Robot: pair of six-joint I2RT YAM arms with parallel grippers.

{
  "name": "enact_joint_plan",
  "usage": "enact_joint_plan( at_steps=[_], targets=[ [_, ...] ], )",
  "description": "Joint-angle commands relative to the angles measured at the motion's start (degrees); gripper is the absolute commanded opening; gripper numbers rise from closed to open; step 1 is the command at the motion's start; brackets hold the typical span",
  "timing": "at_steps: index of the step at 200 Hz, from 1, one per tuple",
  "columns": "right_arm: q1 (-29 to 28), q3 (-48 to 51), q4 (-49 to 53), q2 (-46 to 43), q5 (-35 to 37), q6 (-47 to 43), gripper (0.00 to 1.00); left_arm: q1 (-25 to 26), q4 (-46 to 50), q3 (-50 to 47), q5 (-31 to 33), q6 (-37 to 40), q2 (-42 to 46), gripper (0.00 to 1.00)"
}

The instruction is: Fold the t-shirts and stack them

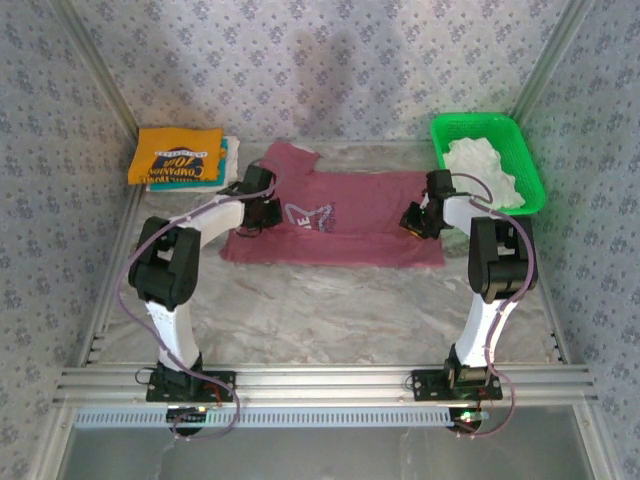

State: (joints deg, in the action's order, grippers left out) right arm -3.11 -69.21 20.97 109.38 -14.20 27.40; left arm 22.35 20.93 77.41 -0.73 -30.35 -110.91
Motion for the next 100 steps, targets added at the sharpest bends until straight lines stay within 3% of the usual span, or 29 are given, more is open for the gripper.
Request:
enact_joint_plan(
  at_steps=[1,23,46,74,100],
  targets=[
    [0.30,0.39,0.96,-2.07,-1.40,-0.16,0.31,1.13,5.64,7.65,1.86,3.89,-4.39,0.09],
    [0.30,0.39,0.83,-2.16,-1.53,-0.09,0.32,2.57,10.17,16.21,5.31,7.11,-8.71,0.16],
    [0.28,0.39,1.07,-2.24,-1.80,-0.30,0.32,4.11,14.81,25.14,10.23,10.42,-11.89,0.38],
    [0.30,2.36,1.53,-2.57,-1.80,-0.63,0.32,6.34,12.97,27.70,12.84,13.51,-9.89,0.38],
    [0.28,2.47,2.13,-3.61,-2.05,-1.27,0.32,5.45,4.21,17.36,9.01,10.14,-1.89,0.38]
  ],
)
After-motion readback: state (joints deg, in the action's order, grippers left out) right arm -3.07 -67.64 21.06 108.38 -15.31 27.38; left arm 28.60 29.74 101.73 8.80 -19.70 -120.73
